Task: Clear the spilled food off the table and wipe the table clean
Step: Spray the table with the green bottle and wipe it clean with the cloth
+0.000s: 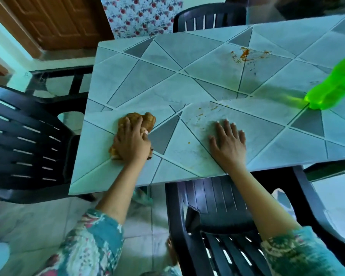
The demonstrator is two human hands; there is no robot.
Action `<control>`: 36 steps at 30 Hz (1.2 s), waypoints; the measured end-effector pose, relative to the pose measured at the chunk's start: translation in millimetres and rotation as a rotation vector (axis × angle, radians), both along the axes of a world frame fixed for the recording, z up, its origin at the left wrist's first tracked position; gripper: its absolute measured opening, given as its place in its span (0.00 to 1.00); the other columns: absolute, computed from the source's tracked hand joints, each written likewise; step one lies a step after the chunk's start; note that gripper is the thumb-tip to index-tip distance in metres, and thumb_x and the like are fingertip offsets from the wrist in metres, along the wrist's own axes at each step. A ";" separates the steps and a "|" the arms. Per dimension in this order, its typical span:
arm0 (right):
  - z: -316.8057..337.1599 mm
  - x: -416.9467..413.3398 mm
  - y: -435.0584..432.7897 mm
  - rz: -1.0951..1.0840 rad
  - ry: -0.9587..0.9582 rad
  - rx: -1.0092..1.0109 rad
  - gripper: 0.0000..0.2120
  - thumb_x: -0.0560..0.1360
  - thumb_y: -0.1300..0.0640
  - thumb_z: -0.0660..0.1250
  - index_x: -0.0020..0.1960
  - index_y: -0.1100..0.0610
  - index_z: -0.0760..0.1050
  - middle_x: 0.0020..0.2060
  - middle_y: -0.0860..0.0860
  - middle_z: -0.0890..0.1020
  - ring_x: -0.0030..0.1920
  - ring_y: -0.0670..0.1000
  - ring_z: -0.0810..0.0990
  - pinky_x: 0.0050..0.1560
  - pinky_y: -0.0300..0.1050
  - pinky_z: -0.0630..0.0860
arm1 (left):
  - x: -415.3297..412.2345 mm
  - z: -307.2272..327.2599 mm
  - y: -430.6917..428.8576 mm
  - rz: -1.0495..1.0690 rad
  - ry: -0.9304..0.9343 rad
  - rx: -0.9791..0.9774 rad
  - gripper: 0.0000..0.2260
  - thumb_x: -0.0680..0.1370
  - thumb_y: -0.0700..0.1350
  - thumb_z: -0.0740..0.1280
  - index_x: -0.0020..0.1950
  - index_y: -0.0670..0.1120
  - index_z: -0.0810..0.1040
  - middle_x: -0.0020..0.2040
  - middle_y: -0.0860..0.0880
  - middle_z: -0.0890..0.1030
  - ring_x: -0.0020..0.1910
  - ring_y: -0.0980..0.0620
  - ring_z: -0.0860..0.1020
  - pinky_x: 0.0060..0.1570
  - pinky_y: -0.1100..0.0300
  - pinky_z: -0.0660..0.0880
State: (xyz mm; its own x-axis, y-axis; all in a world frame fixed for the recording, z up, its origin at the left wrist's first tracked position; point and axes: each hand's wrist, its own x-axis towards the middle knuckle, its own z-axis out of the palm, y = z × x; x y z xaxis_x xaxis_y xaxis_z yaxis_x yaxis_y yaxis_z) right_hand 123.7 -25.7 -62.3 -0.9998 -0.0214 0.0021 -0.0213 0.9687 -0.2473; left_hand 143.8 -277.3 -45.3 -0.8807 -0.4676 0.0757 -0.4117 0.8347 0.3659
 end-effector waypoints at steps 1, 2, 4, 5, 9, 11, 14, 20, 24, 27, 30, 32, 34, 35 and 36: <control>0.2 0.5 0.2 -0.001 0.001 0.001 0.32 0.74 0.40 0.44 0.75 0.51 0.56 0.76 0.51 0.56 0.76 0.53 0.52 0.74 0.52 0.46 | -5.3 -0.7 19.3 -0.049 0.010 0.006 0.23 0.77 0.46 0.62 0.72 0.56 0.66 0.76 0.47 0.59 0.74 0.45 0.58 0.69 0.47 0.55; 0.2 0.6 0.3 -0.002 0.001 -0.001 0.32 0.74 0.40 0.44 0.75 0.51 0.57 0.76 0.51 0.56 0.76 0.53 0.52 0.74 0.51 0.46 | -5.5 -2.9 41.0 -0.103 0.019 0.008 0.22 0.77 0.46 0.62 0.71 0.56 0.66 0.76 0.46 0.60 0.74 0.45 0.59 0.69 0.47 0.55; 0.3 0.7 -1.2 -0.011 -0.004 -0.010 0.32 0.74 0.40 0.44 0.75 0.50 0.57 0.76 0.51 0.56 0.76 0.53 0.52 0.74 0.51 0.46 | 8.6 -7.6 81.0 -0.202 0.050 0.006 0.21 0.76 0.47 0.62 0.70 0.55 0.70 0.74 0.44 0.65 0.72 0.42 0.63 0.69 0.45 0.57; 0.9 0.6 -1.7 -0.015 -0.006 -0.016 0.32 0.74 0.40 0.44 0.75 0.50 0.57 0.76 0.51 0.56 0.76 0.52 0.52 0.74 0.51 0.46 | 19.6 -7.9 95.1 -0.252 0.059 0.010 0.21 0.75 0.48 0.62 0.68 0.55 0.71 0.72 0.43 0.67 0.71 0.42 0.65 0.68 0.43 0.59; 4.2 -4.1 1.2 -0.007 -0.050 -0.032 0.32 0.74 0.40 0.42 0.76 0.49 0.55 0.76 0.50 0.53 0.76 0.51 0.49 0.74 0.50 0.43 | 35.3 -15.8 73.4 -0.358 0.110 0.000 0.22 0.74 0.46 0.67 0.68 0.55 0.72 0.72 0.43 0.68 0.70 0.43 0.67 0.68 0.44 0.61; 7.8 -12.7 5.9 -0.005 -0.074 -0.022 0.31 0.76 0.40 0.42 0.76 0.48 0.53 0.77 0.49 0.50 0.76 0.51 0.47 0.74 0.50 0.40 | 16.2 -15.0 34.2 -0.213 0.116 0.002 0.23 0.74 0.44 0.67 0.69 0.54 0.70 0.73 0.43 0.66 0.71 0.43 0.65 0.67 0.45 0.60; 8.7 -23.9 13.3 -0.035 -0.081 0.010 0.32 0.75 0.39 0.39 0.76 0.48 0.51 0.77 0.50 0.49 0.76 0.51 0.46 0.74 0.50 0.39 | -34.1 -6.2 -9.4 -0.003 0.064 0.040 0.23 0.77 0.44 0.63 0.72 0.54 0.67 0.75 0.45 0.61 0.74 0.45 0.58 0.69 0.47 0.55; 2.8 -35.2 23.5 -0.070 -0.092 0.030 0.33 0.73 0.38 0.38 0.77 0.48 0.49 0.77 0.50 0.49 0.76 0.51 0.46 0.74 0.50 0.39 | -73.5 -5.7 54.4 -0.172 0.078 0.045 0.22 0.77 0.45 0.62 0.70 0.55 0.68 0.74 0.44 0.63 0.73 0.45 0.60 0.69 0.46 0.55; 2.0 -42.4 20.5 -0.077 -0.070 0.025 0.34 0.73 0.38 0.39 0.77 0.48 0.49 0.77 0.50 0.49 0.76 0.51 0.46 0.74 0.50 0.40 | -43.9 -13.2 86.7 -0.469 0.126 0.019 0.22 0.69 0.48 0.64 0.64 0.54 0.76 0.67 0.42 0.74 0.66 0.42 0.73 0.63 0.44 0.67; 1.6 -47.2 19.3 -0.087 -0.040 0.014 0.37 0.71 0.36 0.35 0.77 0.48 0.50 0.77 0.49 0.50 0.76 0.50 0.47 0.74 0.49 0.41 | -56.7 -16.5 52.2 -0.465 0.153 0.013 0.23 0.70 0.49 0.63 0.65 0.53 0.75 0.68 0.42 0.73 0.67 0.43 0.71 0.63 0.44 0.66; -1.7 -47.1 18.6 -0.096 -0.008 0.005 0.39 0.69 0.35 0.33 0.76 0.48 0.52 0.76 0.49 0.51 0.76 0.50 0.48 0.74 0.49 0.42 | -97.7 -11.0 17.1 -0.256 0.123 0.025 0.22 0.74 0.49 0.61 0.68 0.52 0.72 0.72 0.44 0.68 0.71 0.44 0.65 0.66 0.46 0.59; -2.1 -46.4 18.3 -0.094 0.000 -0.004 0.38 0.70 0.35 0.35 0.76 0.48 0.52 0.76 0.50 0.52 0.76 0.51 0.49 0.74 0.49 0.42 | -126.7 -5.2 18.1 -0.180 0.083 0.031 0.22 0.76 0.49 0.63 0.70 0.54 0.69 0.74 0.46 0.64 0.74 0.47 0.60 0.68 0.48 0.54; -1.5 -46.7 18.8 -0.091 0.008 -0.013 0.37 0.71 0.36 0.36 0.76 0.48 0.53 0.76 0.50 0.52 0.76 0.51 0.49 0.74 0.50 0.42 | -142.7 -2.1 41.2 -0.234 0.064 0.026 0.23 0.76 0.49 0.64 0.71 0.54 0.68 0.75 0.47 0.62 0.74 0.47 0.58 0.69 0.48 0.52; -0.9 -46.5 18.7 -0.087 0.013 -0.019 0.37 0.71 0.36 0.36 0.76 0.49 0.53 0.76 0.50 0.52 0.76 0.51 0.49 0.75 0.50 0.42 | -142.5 -1.0 56.7 -0.299 0.056 0.025 0.23 0.76 0.49 0.64 0.71 0.55 0.67 0.75 0.47 0.62 0.74 0.47 0.57 0.70 0.48 0.52; -1.2 -46.4 18.5 -0.098 0.010 -0.024 0.37 0.71 0.36 0.36 0.76 0.49 0.53 0.76 0.50 0.52 0.76 0.51 0.49 0.75 0.50 0.42 | -140.3 -2.7 73.8 -0.388 0.046 0.023 0.23 0.76 0.49 0.64 0.71 0.56 0.67 0.75 0.47 0.62 0.74 0.48 0.58 0.70 0.49 0.52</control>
State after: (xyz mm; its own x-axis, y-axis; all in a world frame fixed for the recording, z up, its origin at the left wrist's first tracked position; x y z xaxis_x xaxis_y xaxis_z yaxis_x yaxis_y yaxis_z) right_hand 77.3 -7.2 -63.5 -0.9970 0.0762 0.0114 0.0703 0.9602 -0.2704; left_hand 3.5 -203.6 -48.0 -0.9883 -0.1025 0.1127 -0.0497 0.9163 0.3974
